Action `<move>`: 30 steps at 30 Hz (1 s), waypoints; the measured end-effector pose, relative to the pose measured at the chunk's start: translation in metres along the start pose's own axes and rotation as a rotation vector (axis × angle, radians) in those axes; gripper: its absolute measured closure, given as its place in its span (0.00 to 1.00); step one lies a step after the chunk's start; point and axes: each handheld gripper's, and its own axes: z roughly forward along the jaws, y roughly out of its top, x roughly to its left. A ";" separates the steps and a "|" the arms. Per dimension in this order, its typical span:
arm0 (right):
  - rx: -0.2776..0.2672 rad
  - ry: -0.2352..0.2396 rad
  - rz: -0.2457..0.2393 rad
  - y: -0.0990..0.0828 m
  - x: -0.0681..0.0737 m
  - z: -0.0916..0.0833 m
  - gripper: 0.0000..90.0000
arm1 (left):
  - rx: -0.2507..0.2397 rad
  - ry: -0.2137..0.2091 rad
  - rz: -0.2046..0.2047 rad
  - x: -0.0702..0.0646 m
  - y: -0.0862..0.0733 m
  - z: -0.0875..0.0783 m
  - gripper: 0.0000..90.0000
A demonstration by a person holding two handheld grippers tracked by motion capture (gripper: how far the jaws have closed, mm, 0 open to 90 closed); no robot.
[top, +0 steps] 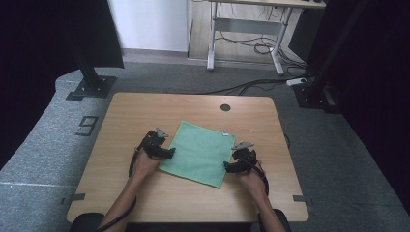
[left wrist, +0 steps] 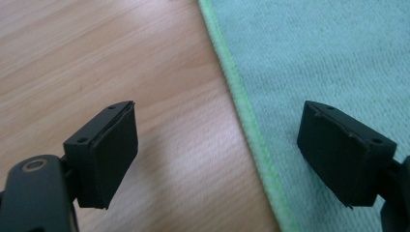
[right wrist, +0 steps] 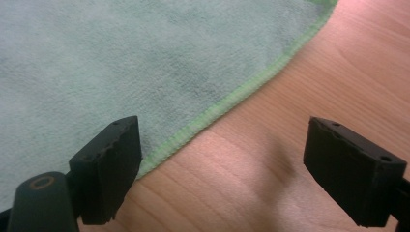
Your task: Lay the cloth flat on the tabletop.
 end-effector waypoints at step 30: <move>-0.036 0.030 0.082 0.019 -0.027 0.027 0.15 | -0.029 -0.040 -0.059 0.001 -0.024 -0.013 0.13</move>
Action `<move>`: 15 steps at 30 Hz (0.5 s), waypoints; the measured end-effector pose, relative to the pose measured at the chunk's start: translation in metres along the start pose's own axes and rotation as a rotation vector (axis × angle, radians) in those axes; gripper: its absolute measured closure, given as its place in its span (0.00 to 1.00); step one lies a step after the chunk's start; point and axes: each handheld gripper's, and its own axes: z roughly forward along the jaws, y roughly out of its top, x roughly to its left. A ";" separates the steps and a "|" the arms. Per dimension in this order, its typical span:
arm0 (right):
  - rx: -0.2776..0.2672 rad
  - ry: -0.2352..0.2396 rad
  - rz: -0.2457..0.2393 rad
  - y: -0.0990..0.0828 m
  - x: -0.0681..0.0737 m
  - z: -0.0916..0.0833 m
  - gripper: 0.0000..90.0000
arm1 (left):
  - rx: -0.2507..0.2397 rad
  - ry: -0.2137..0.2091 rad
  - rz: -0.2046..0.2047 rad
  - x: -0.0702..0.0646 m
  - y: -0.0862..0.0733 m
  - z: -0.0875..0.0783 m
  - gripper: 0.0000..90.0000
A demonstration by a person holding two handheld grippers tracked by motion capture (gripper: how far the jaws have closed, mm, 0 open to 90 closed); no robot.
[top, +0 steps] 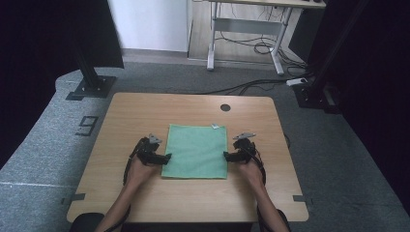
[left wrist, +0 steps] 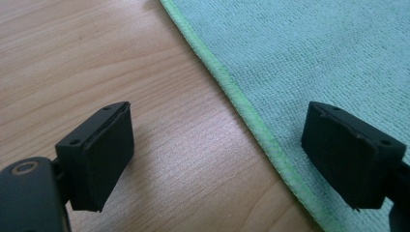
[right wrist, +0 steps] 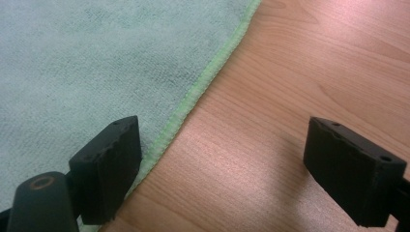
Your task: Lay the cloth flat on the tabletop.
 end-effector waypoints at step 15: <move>-0.019 0.065 0.024 -0.001 -0.001 -0.009 0.17 | -0.032 -0.032 0.031 -0.004 0.003 -0.013 0.14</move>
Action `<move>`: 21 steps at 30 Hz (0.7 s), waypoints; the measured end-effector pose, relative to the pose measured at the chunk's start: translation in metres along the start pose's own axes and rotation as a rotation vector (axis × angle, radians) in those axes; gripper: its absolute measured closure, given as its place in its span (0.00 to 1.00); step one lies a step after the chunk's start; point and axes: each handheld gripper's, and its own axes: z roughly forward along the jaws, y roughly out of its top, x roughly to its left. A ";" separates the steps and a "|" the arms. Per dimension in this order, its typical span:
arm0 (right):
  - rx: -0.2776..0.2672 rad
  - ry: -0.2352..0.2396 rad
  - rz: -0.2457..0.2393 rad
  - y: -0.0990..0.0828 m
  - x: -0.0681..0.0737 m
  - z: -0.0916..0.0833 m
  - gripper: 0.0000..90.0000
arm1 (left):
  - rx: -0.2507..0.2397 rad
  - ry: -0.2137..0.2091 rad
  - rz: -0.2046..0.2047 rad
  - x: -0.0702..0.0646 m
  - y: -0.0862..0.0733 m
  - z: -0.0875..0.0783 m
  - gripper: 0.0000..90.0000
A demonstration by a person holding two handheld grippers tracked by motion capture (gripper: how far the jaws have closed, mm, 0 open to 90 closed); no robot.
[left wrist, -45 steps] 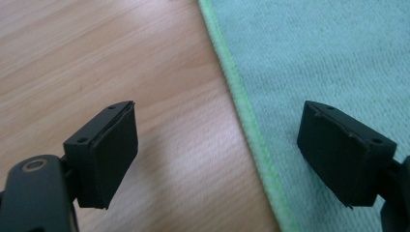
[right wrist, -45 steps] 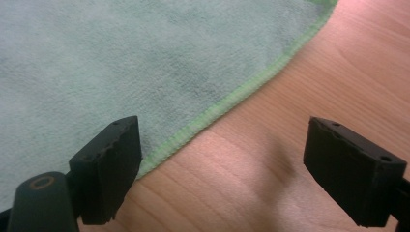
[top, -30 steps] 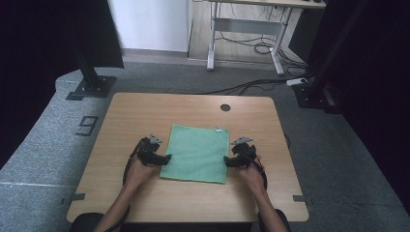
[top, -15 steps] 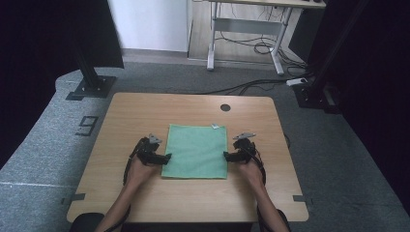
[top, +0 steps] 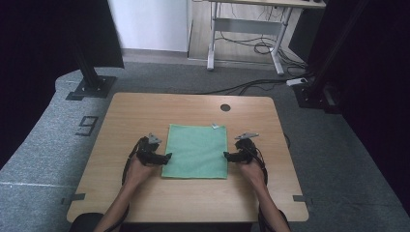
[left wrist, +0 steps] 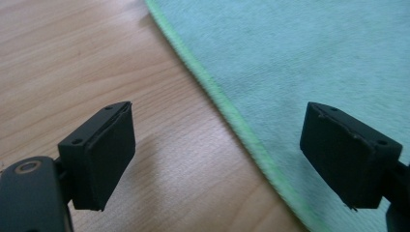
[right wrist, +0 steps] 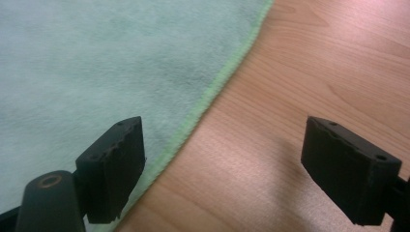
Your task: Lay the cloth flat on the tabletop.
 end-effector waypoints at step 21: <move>-0.003 0.030 -0.064 -0.017 0.012 -0.047 0.00 | 0.012 -0.054 0.052 -0.002 -0.025 -0.060 0.03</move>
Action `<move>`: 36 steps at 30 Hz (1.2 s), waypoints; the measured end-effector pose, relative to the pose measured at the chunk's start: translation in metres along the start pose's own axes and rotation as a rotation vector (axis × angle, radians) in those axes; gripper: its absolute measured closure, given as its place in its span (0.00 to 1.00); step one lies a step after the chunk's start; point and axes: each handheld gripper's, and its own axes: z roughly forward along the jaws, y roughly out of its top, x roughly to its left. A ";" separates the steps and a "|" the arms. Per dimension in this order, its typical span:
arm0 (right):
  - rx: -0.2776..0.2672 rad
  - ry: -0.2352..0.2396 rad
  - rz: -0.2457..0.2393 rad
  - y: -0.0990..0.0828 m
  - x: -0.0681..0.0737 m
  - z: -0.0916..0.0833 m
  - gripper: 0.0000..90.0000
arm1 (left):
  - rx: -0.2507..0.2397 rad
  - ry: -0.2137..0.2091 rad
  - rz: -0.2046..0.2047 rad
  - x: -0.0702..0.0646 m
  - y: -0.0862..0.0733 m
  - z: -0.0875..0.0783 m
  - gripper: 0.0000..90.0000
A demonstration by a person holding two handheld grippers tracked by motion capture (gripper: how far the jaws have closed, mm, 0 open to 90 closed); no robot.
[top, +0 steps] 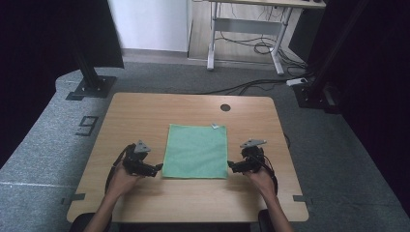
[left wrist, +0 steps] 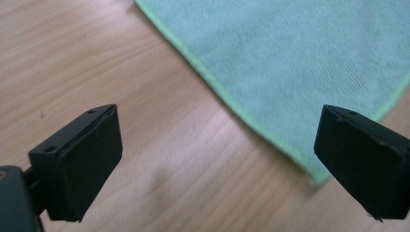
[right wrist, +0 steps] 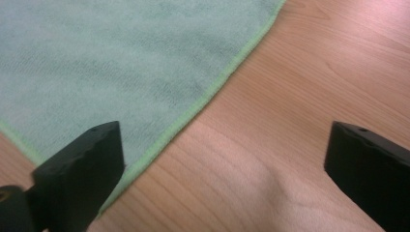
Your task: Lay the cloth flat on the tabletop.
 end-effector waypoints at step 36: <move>-0.028 -0.058 0.055 -0.053 -0.011 0.005 0.00 | 0.039 0.016 -0.032 0.010 -0.048 0.010 0.00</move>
